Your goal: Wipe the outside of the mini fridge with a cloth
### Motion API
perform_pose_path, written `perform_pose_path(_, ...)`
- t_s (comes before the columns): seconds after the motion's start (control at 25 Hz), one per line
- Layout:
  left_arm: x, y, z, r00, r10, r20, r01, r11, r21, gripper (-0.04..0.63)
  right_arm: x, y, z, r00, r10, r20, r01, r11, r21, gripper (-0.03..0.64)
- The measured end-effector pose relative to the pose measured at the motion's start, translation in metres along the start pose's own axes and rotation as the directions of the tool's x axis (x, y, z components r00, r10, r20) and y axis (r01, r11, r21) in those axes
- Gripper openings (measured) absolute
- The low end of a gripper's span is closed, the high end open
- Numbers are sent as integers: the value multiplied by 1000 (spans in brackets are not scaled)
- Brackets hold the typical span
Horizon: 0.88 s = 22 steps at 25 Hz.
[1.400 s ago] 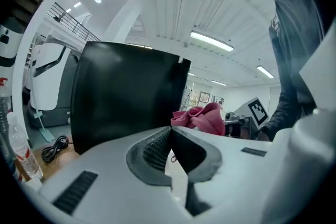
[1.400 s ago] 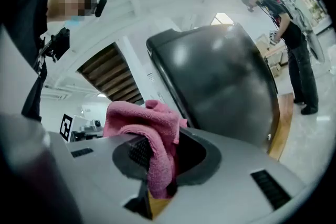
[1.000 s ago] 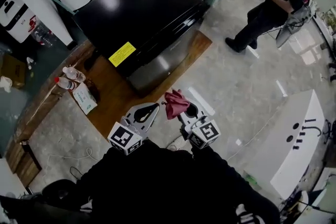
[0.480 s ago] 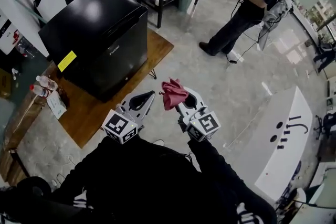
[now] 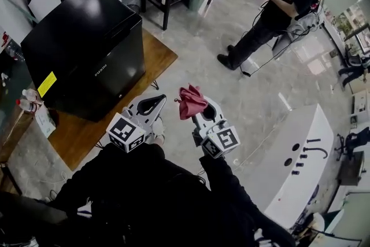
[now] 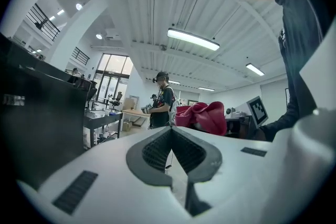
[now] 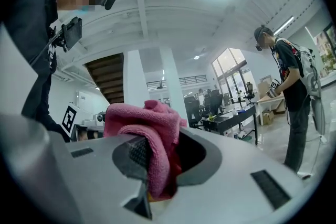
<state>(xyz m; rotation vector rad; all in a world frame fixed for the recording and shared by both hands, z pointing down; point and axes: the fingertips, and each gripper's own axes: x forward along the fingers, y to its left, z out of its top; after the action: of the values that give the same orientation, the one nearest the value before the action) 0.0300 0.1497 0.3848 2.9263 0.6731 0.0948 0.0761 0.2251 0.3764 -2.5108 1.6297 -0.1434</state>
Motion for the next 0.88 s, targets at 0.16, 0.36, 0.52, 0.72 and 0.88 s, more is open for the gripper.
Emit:
perform_pose_path(0.16, 61, 33, 5, 999, -7, 33, 8, 1000, -22, 5, 34, -57, 10, 1000, 0, -21, -1, 999, -39, 91)
perform_pose_path(0.36, 116, 77, 38, 997, 3, 81, -1, 1000, -26, 5, 95, -104, 33, 998, 42, -46, -45, 996, -72, 91)
perform_pose_path(0.52, 146, 128, 52, 995, 12, 103, -11, 1000, -17, 5, 158, -126, 44, 995, 92, -29, -94, 991, -97, 91)
perform_pose_path(0.72, 168, 162, 43, 995, 50, 87, -48, 998, -34, 5, 200, -159, 36, 992, 121, -41, -124, 989, -79, 91)
perform_pose_path(0.88, 186, 188, 40, 992, 77, 103, -70, 995, -68, 5, 243, -185, 29, 983, 173, -62, -177, 982, -73, 91)
